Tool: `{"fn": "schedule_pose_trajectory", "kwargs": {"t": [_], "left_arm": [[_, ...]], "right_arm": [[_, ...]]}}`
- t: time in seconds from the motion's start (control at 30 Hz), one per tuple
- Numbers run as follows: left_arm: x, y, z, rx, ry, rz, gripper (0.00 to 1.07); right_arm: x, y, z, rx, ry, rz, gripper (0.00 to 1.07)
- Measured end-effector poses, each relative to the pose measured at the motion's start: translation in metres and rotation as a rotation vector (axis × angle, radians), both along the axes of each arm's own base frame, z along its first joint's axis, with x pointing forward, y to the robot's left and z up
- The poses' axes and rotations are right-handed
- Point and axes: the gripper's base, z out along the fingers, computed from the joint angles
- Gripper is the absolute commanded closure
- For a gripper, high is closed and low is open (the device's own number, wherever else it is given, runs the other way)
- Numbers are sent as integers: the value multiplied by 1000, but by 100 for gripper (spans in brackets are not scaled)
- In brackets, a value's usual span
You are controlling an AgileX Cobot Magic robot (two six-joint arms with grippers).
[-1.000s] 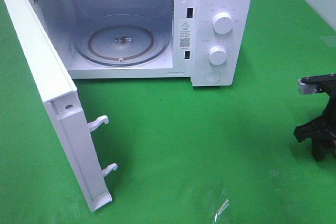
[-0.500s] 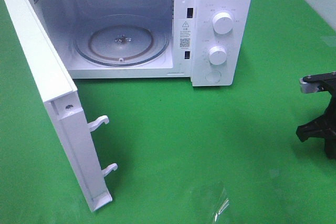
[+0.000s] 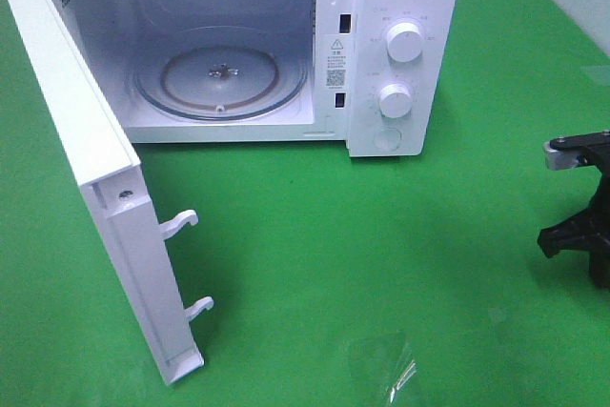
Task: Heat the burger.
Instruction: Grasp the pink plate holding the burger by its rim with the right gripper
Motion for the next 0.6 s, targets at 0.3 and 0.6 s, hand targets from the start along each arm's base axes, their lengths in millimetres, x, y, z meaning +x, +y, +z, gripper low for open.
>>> {"fn": "schedule_pose_trajectory", "kwargs": {"t": [0.3,0.6], "left_arm": [[0,0,0,0,0,0,16],[0,0,0,0,0,0,16]], "right_arm": [[-1,6,1,-29,25,16,107],[-5,10,6,-88,51,5,107]]}}
